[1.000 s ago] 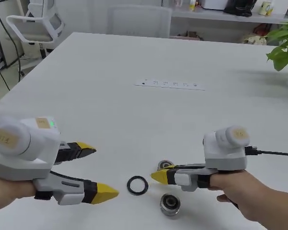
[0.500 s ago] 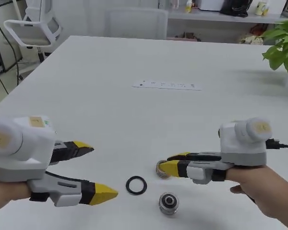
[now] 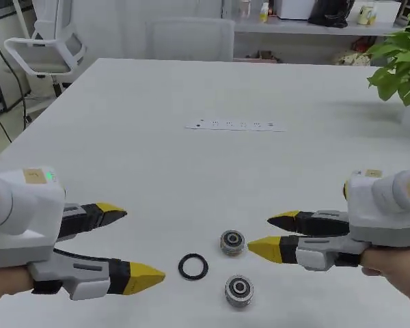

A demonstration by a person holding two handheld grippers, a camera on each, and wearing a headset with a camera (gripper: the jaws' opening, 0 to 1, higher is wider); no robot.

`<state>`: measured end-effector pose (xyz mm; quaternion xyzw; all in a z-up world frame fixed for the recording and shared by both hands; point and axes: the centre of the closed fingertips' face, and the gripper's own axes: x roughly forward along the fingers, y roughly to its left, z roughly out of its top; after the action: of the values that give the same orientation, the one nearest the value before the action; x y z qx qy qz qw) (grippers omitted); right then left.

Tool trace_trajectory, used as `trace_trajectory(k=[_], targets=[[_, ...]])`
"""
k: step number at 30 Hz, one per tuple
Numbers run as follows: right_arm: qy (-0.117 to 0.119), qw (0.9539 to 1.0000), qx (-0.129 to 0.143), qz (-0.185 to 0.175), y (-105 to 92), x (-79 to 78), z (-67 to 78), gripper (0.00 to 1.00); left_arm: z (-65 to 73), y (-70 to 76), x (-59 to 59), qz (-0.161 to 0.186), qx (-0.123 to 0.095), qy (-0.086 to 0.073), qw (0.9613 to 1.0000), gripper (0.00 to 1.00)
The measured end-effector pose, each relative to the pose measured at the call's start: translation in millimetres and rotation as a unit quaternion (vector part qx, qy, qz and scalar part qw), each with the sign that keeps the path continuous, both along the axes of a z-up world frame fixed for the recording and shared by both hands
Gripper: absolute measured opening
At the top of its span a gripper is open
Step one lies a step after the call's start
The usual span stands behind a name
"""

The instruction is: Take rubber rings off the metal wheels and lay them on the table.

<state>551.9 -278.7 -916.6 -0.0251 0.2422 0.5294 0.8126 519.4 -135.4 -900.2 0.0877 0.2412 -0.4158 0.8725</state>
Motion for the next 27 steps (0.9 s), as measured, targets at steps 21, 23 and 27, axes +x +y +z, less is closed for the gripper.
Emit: trace_trajectory(k=[21,23,27], targets=[[-0.048,0.9973,-0.037,-0.041,-65.7,-20.4,3.5,0.63,9.5,1.3,-11.0,0.022,-0.011,-0.01,0.9996,0.78],[-0.049,0.9971,-0.037,-0.045,-68.3,-23.0,4.6,0.64,10.6,1.8,-11.7,0.028,-0.018,-0.01,0.9994,0.78],[-0.045,0.997,-0.036,-0.051,-71.5,-28.2,3.5,0.67,8.7,2.3,-15.3,0.034,-0.022,-0.007,0.9992,0.78]])
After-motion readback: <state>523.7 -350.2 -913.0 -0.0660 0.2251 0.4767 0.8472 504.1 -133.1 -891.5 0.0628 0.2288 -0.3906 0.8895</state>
